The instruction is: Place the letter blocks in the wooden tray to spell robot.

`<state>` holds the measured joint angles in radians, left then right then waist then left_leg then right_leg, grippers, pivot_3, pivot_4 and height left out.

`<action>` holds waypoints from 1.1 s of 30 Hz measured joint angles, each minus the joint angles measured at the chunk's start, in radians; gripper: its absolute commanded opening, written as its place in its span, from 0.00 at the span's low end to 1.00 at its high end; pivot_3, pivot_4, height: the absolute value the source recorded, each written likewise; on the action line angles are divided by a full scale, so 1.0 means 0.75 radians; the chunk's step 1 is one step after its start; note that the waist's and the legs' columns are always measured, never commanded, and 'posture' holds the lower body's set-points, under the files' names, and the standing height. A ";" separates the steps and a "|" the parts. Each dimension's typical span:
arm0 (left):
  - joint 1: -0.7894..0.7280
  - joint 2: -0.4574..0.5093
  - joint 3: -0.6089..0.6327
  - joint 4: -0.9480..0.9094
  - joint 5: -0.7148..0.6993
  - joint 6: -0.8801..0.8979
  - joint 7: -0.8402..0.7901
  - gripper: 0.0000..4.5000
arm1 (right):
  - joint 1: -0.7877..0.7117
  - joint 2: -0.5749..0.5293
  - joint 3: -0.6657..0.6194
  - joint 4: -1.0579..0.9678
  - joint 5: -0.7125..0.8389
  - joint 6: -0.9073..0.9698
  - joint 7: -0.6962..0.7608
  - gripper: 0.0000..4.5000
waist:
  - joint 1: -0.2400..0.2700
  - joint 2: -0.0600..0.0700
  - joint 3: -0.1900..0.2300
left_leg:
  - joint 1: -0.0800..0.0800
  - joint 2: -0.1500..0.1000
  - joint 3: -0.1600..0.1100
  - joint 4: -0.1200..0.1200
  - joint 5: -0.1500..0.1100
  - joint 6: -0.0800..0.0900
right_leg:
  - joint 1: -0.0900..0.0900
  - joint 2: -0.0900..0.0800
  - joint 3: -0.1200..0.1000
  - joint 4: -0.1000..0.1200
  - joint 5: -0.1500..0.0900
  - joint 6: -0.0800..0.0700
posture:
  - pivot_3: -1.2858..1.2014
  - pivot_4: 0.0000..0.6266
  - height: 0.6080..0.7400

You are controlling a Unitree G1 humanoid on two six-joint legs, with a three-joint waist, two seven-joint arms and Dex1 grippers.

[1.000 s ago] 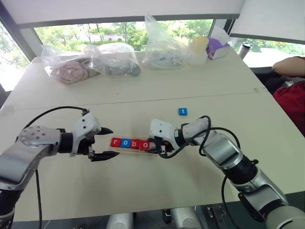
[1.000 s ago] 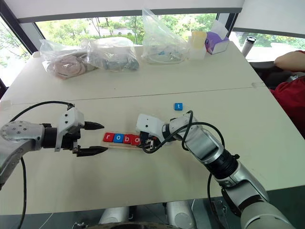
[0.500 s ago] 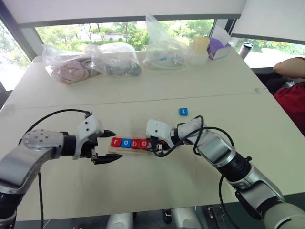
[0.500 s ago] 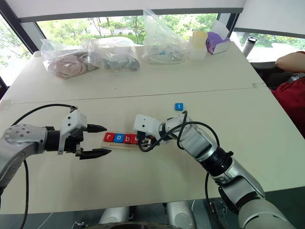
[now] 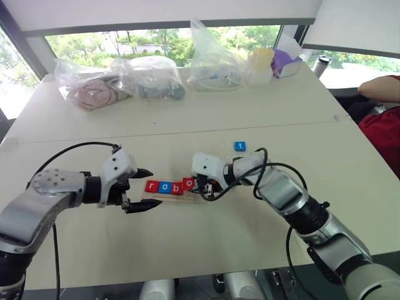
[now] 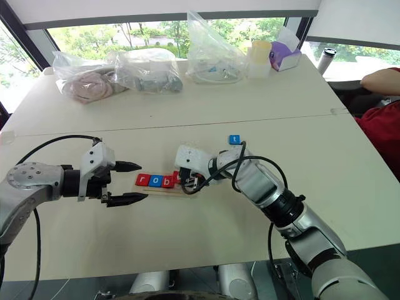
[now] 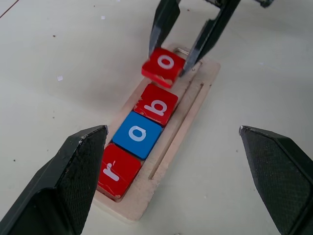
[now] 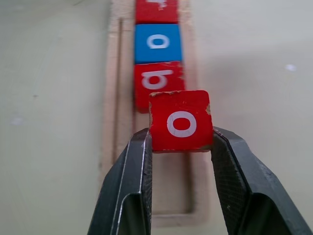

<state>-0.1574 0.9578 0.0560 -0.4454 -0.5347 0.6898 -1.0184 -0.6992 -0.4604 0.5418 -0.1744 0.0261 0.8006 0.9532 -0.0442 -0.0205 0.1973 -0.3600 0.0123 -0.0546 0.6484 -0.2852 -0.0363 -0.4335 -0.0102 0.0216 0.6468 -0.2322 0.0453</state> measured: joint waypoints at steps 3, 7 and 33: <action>0.000 -0.001 0.000 0.000 0.000 0.000 0.000 1.00 | 0.001 -0.017 -0.003 -0.001 -0.002 -0.002 0.006 0.26 | 0.000 0.000 0.000 | 0.000 0.000 0.000 0.000 0.000 0.000 | 0.000 0.000 0.000 0.000 0.000 0.000 | 0.52 0.24 1.00; 0.000 -0.002 0.000 0.000 0.000 -0.001 -0.002 1.00 | 0.016 -0.025 0.009 0.000 -0.008 -0.015 0.004 0.26 | -0.002 0.000 0.000 | 0.000 0.000 0.000 0.000 0.000 0.000 | 0.000 0.000 0.000 0.000 0.000 0.000 | 0.52 0.24 1.00; -0.005 -0.026 -0.003 0.016 0.007 -0.003 0.019 1.00 | 0.019 0.020 0.105 0.005 -0.049 -0.069 -0.014 0.26 | -0.001 0.000 0.000 | 0.000 0.000 0.000 0.000 0.000 0.000 | 0.000 0.000 0.000 0.000 0.000 0.000 | 0.52 0.24 1.00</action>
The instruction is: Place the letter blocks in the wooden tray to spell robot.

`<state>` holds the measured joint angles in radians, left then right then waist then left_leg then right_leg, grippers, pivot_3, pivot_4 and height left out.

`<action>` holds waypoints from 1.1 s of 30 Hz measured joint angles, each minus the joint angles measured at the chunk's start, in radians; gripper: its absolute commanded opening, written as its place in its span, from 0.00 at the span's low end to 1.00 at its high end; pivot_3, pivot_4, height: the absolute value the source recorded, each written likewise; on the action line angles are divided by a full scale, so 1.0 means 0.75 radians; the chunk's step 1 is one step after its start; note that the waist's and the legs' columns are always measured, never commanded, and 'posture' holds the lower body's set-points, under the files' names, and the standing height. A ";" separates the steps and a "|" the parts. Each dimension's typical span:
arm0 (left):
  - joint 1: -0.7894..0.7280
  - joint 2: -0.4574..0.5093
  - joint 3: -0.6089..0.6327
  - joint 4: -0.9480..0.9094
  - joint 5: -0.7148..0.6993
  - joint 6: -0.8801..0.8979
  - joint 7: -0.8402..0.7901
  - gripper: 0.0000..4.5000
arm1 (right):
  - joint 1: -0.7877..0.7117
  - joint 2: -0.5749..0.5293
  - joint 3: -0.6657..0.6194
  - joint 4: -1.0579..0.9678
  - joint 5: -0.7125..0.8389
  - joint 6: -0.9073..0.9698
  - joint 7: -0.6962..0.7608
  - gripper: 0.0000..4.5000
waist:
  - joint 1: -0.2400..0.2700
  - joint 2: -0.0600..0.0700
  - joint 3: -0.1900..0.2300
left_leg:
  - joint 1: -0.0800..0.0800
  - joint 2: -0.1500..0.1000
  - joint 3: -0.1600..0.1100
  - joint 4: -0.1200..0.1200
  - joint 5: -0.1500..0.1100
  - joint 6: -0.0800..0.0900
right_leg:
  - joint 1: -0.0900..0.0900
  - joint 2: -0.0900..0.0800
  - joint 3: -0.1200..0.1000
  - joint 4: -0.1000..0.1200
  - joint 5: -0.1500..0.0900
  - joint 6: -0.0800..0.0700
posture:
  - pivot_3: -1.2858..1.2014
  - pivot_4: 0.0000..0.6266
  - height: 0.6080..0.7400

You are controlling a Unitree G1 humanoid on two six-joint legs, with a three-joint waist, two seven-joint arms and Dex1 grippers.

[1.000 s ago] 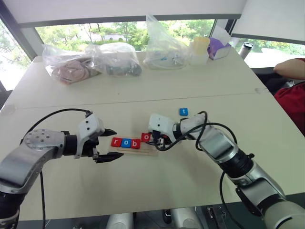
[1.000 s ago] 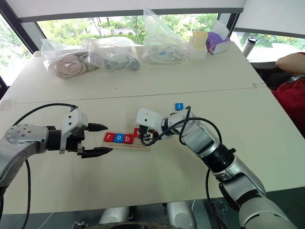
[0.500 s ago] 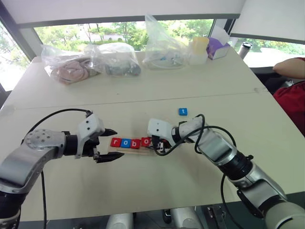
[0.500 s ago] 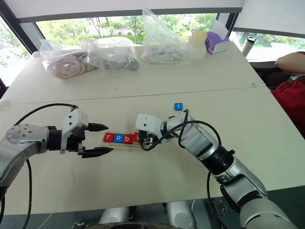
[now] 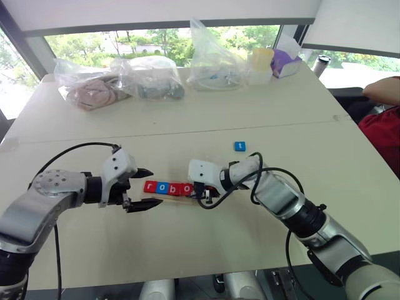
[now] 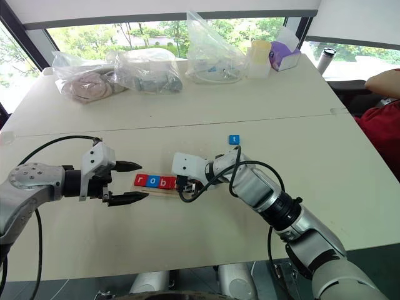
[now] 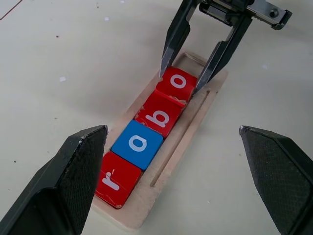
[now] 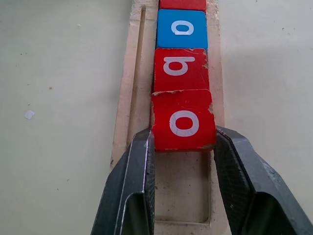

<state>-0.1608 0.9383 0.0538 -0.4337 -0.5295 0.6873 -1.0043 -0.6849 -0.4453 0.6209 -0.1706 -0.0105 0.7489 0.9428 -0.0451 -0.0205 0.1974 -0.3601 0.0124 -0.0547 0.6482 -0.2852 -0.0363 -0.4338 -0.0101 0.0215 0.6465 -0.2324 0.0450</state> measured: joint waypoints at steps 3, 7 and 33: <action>0.000 0.000 -0.002 0.002 0.015 -0.004 0.006 1.00 | 0.001 0.004 0.003 0.000 -0.009 0.004 -0.005 0.26 | 0.000 0.000 0.000 | 0.000 0.000 0.000 0.000 0.000 0.000 | 0.000 0.000 0.000 0.000 0.000 0.000 | 0.52 0.24 1.00; -0.009 -0.001 -0.005 0.006 0.026 -0.006 0.006 1.00 | 0.004 0.012 0.002 -0.001 -0.010 0.007 -0.014 0.66 | 0.001 0.000 0.000 | 0.000 0.000 0.000 0.000 0.000 0.000 | 0.000 0.000 0.000 0.000 0.000 0.000 | 0.52 0.24 1.00; -0.081 -0.008 -0.047 0.067 0.049 -0.020 -0.007 1.00 | 0.019 -0.010 -0.149 0.081 0.019 -0.094 -0.117 1.00 | 0.000 0.000 0.000 | -0.016 0.000 -0.001 0.001 0.000 0.000 | -0.014 0.000 -0.001 0.000 0.006 0.000 | 0.52 0.24 1.00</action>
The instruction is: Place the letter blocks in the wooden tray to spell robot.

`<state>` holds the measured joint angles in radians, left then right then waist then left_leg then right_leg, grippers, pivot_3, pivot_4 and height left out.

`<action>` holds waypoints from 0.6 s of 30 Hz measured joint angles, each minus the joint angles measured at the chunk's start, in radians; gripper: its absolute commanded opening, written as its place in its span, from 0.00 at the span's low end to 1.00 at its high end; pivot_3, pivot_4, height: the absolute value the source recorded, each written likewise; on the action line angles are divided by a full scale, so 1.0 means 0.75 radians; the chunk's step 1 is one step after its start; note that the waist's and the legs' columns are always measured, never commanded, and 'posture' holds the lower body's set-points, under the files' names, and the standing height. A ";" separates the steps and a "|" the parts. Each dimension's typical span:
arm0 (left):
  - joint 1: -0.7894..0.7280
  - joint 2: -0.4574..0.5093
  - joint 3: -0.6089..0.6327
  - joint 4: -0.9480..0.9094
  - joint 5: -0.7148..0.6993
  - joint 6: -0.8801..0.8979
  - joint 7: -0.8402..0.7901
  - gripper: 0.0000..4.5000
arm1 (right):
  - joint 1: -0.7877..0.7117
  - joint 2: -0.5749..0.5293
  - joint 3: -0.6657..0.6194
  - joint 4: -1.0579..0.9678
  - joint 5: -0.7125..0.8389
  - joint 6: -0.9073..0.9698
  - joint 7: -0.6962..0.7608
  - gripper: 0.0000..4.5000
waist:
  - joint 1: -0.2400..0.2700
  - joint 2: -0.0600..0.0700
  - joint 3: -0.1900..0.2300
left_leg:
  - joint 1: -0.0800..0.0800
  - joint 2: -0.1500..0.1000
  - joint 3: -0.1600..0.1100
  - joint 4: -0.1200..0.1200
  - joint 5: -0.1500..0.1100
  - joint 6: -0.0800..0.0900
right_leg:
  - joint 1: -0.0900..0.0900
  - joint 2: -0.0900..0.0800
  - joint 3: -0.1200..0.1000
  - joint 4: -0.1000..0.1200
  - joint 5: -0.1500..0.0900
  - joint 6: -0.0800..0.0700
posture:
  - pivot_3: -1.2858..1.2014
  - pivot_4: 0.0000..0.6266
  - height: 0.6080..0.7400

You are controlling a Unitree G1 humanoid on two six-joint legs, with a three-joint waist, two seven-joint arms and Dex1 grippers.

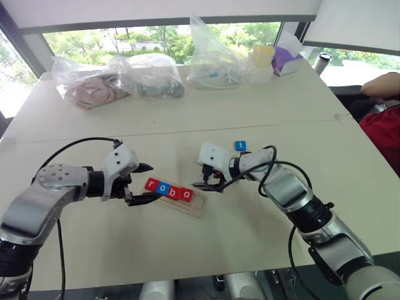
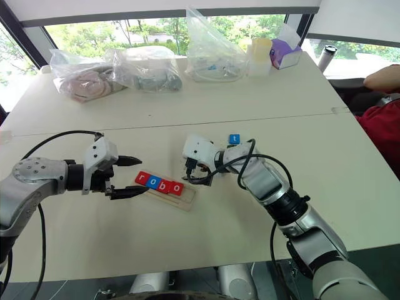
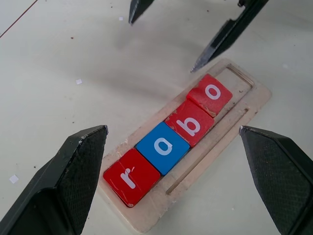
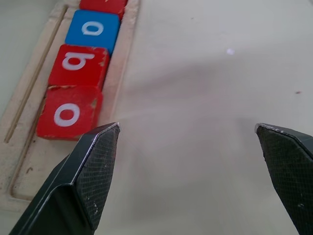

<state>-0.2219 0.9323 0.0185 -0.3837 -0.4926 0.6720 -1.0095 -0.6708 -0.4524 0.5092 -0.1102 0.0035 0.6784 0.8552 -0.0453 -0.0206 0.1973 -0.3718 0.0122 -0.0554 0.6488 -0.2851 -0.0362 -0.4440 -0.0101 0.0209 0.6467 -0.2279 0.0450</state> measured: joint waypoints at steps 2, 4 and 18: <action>0.000 0.000 0.000 0.000 0.000 0.002 0.000 1.00 | 0.000 0.002 0.000 0.000 -0.004 -0.013 0.003 1.00 | 0.001 0.000 0.000 | 0.000 0.000 -0.001 0.000 0.000 0.000 | 0.000 0.000 -0.001 0.000 0.000 0.000 | 0.52 0.24 1.00; 0.000 0.000 0.000 -0.001 0.000 0.005 0.000 1.00 | 0.001 0.004 0.000 0.000 -0.004 -0.013 0.010 1.00 | 0.002 0.000 0.000 | 0.000 0.000 -0.001 0.001 0.000 0.000 | 0.000 0.000 -0.001 0.000 0.000 0.000 | 0.52 0.24 1.00; 0.000 -0.004 0.000 -0.003 0.000 0.021 0.013 1.00 | 0.030 0.022 0.021 -0.032 0.001 0.006 0.046 1.00 | 0.001 0.000 0.000 | 0.000 0.000 -0.001 0.001 0.000 0.000 | 0.001 0.000 -0.001 0.000 0.000 0.000 | 0.52 0.24 1.00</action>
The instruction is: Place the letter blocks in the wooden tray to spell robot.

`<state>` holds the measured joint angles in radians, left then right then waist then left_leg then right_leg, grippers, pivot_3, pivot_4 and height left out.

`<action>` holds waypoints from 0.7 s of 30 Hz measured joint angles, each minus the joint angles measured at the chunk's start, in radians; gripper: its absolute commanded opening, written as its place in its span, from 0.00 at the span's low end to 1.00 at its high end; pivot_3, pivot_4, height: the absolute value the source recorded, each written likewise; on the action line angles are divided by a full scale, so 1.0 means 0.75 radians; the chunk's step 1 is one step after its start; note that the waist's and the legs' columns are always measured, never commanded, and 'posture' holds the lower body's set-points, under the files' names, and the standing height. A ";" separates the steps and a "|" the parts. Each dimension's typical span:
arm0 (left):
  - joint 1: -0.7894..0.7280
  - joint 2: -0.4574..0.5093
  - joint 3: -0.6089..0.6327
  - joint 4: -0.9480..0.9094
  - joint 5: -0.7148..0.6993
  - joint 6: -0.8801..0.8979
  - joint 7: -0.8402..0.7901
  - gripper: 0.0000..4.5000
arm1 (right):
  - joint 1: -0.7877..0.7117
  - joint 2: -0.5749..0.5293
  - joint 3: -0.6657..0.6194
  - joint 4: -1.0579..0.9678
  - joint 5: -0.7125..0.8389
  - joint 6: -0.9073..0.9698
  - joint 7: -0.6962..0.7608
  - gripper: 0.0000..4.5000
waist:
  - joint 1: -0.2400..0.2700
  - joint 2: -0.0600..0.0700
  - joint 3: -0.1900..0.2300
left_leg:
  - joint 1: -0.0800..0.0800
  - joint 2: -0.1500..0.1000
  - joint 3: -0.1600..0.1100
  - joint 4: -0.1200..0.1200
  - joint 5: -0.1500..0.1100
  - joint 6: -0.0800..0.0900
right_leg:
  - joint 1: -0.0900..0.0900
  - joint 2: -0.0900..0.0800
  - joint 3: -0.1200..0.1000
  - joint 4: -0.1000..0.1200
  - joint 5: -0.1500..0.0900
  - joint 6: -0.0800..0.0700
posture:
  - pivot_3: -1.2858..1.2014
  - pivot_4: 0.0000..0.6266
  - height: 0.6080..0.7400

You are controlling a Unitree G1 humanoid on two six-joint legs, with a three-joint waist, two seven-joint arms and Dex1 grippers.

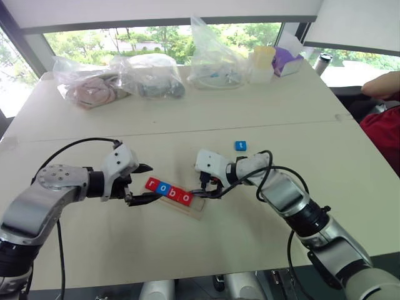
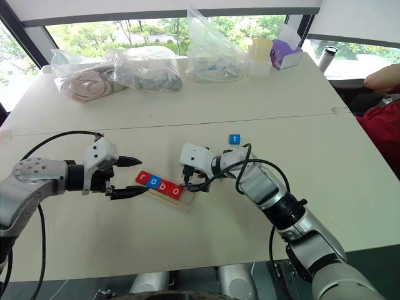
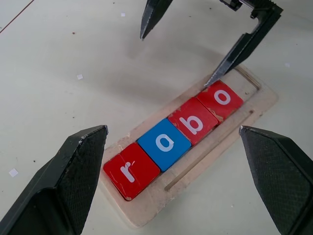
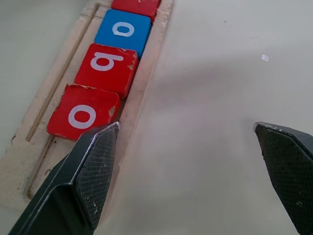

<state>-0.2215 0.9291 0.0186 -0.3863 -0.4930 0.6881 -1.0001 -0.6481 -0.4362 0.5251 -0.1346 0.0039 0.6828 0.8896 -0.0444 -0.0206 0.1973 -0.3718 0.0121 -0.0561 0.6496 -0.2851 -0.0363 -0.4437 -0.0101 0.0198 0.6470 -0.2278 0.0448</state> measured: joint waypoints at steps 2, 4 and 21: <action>0.000 -0.005 0.000 0.000 0.000 0.000 0.000 1.00 | 0.000 0.001 -0.001 0.000 -0.006 0.000 -0.015 1.00 | 0.000 0.000 0.000 | 0.000 0.000 0.000 0.000 0.000 0.000 | 0.000 0.000 0.000 0.000 0.000 0.000 | 0.52 0.24 1.00; 0.000 -0.007 0.000 0.000 0.000 0.000 0.000 1.00 | -0.001 0.000 -0.020 0.006 -0.027 -0.004 -0.050 1.00 | 0.001 0.000 0.000 | 0.000 0.000 0.000 0.000 0.000 0.000 | 0.000 0.000 0.000 0.000 0.000 0.000 | 0.52 0.24 1.00; -0.294 -0.234 -0.006 0.091 -0.089 0.024 0.146 1.00 | 0.015 0.320 -0.759 -0.028 0.014 0.682 -0.796 1.00 | -0.001 -0.001 -0.001 | 0.000 -0.001 -0.002 0.001 0.000 0.000 | 0.000 0.000 0.000 0.002 0.001 0.000 | 0.52 0.24 1.00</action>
<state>-0.4423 0.7535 0.0142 -0.3180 -0.5599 0.7064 -0.8903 -0.6370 -0.1965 -0.0441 -0.1556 0.0145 1.1940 0.2924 -0.0451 -0.0210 0.1965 -0.3720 0.0114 -0.0578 0.6503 -0.2849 -0.0364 -0.4433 -0.0098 0.0200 0.6485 -0.2267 0.0449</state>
